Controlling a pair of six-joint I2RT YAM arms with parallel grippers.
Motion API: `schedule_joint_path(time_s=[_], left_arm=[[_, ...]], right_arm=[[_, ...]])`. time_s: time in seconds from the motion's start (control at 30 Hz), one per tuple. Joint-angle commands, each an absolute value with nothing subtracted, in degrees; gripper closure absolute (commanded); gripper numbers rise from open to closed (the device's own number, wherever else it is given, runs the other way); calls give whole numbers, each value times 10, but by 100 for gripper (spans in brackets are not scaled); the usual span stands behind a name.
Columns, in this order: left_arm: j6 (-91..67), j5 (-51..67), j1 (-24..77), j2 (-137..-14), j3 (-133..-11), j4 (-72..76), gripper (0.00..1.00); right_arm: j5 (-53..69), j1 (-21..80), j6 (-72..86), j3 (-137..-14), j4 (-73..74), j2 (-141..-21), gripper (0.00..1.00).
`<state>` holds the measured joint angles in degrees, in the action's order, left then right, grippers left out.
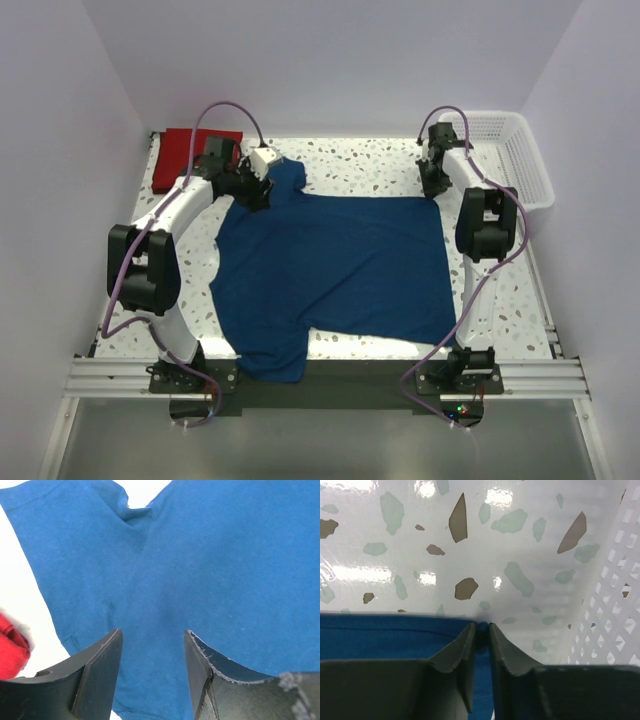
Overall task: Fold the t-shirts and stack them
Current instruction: Flatten the tshirt out
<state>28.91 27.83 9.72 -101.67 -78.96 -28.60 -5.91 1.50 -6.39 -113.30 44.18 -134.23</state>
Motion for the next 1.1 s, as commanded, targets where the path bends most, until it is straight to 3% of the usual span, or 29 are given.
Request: schedule_joint_path(time_s=[0.0,0.13,0.63,1.07], left_arm=[[276,257,91,-1021,-804,-254,43],[256,213,91,-1056,-831,-228,43],[221,55,91,-1250,-992,-150,52],[220,19,80,-1300,-1008,-164,60]], right_arm=[[-52,4,-62,-1159,454,-1333,84],[-25,4,-67,-1155,454,-1315,100],[18,4,-86,-1094,430,-1251,100],[17,4,-99,-1081,422,-1249,100]])
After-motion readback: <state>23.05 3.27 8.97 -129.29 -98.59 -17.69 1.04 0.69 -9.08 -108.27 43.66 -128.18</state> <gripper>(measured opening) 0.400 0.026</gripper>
